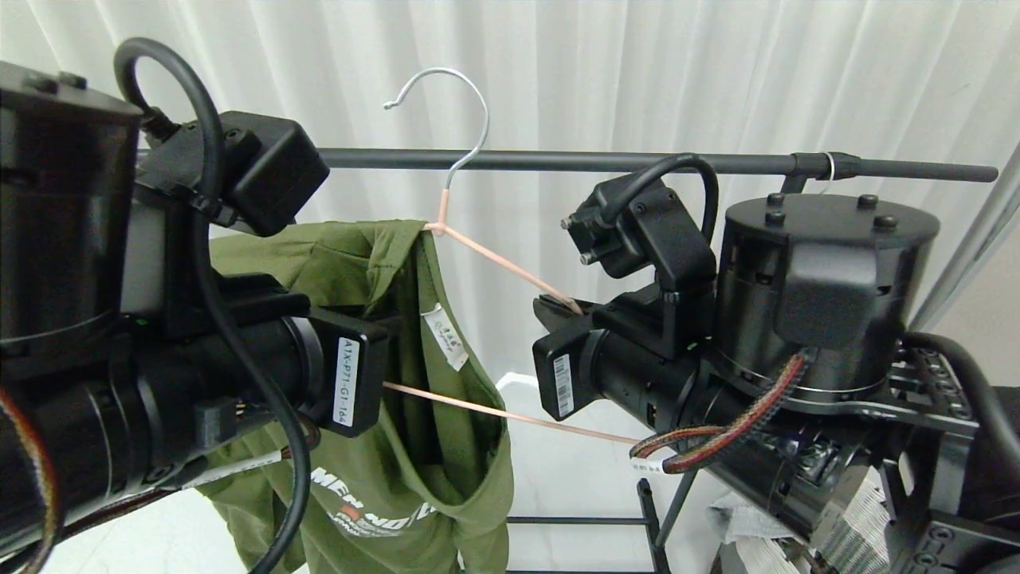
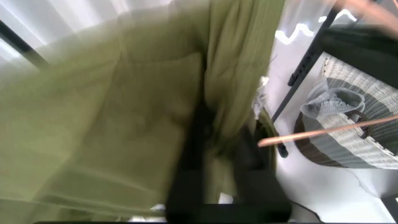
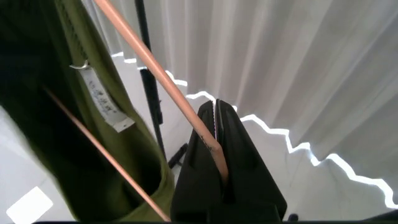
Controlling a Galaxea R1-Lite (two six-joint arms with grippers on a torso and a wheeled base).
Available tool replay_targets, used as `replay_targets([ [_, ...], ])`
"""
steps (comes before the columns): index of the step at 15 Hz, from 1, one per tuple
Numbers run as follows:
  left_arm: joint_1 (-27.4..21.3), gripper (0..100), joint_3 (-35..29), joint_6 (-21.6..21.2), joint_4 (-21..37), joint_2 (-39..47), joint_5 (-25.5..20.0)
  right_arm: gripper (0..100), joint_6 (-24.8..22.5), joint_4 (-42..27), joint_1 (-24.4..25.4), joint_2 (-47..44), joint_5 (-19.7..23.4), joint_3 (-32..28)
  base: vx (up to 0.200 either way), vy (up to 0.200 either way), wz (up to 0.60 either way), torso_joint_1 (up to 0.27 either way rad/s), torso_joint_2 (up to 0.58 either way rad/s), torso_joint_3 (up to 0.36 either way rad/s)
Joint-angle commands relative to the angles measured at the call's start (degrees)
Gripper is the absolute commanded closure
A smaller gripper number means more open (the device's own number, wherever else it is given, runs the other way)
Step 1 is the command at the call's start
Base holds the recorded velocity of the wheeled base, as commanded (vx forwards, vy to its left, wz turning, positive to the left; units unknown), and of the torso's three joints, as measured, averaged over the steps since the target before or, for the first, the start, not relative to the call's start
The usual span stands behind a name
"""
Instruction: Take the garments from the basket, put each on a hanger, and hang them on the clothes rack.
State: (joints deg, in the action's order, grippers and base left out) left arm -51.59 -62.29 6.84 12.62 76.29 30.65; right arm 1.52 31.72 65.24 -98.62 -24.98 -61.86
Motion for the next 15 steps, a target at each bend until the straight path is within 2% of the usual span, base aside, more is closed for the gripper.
replay_targets([
  [1, 0.00, 0, 0.07, 0.02, -0.05, 0.09, 0.03, 100, -0.38, -0.17, -0.03, 0.18, 0.02, 0.07, 0.000, 0.000, 0.00, 0.000, 0.00, 0.000],
  [4, -0.35, 0, 1.39, -1.92, -0.05, -1.76, 0.11, 100, -1.52, -0.08, -1.70, 0.36, -1.04, 0.16, 0.000, 0.000, 0.00, 0.000, 0.00, 0.000],
  [8, -0.18, 0, 6.31, -14.40, -0.14, -11.07, -0.15, 100, -4.86, -0.08, -6.88, 2.56, -1.48, 1.65, 0.000, 0.000, 0.00, 0.000, 0.00, 0.000],
  [9, 1.58, 0, 6.48, -17.83, -0.14, -13.10, -0.94, 100, -6.45, 0.01, -7.76, 4.05, -1.21, 3.58, 0.000, 0.000, 0.00, 0.000, 0.00, 0.000],
  [10, 4.04, 0, 6.31, -21.08, -0.14, -13.97, -2.61, 100, -7.24, 0.01, -7.85, 5.63, -0.95, 5.43, 0.000, 0.000, 0.00, 0.000, 0.00, 0.000],
  [12, 10.19, 0, 5.52, -30.22, -1.46, -14.41, -8.41, 100, -8.38, 0.01, -7.85, 8.97, -0.86, 9.38, 0.000, 0.000, 0.00, 0.000, 0.00, 0.000],
  [14, 15.82, 0, 6.04, -38.83, -5.06, -13.10, -16.85, 100, -9.61, 0.01, -7.68, 11.08, -0.86, 11.67, 0.000, 0.000, 0.00, 0.000, 0.00, 0.000],
  [15, 17.66, 0, 6.92, -41.56, -6.73, -11.78, -21.42, 100, -9.79, 0.01, -7.50, 11.61, -0.86, 12.11, 0.000, 0.000, 0.00, 0.000, 0.00, 0.000],
])
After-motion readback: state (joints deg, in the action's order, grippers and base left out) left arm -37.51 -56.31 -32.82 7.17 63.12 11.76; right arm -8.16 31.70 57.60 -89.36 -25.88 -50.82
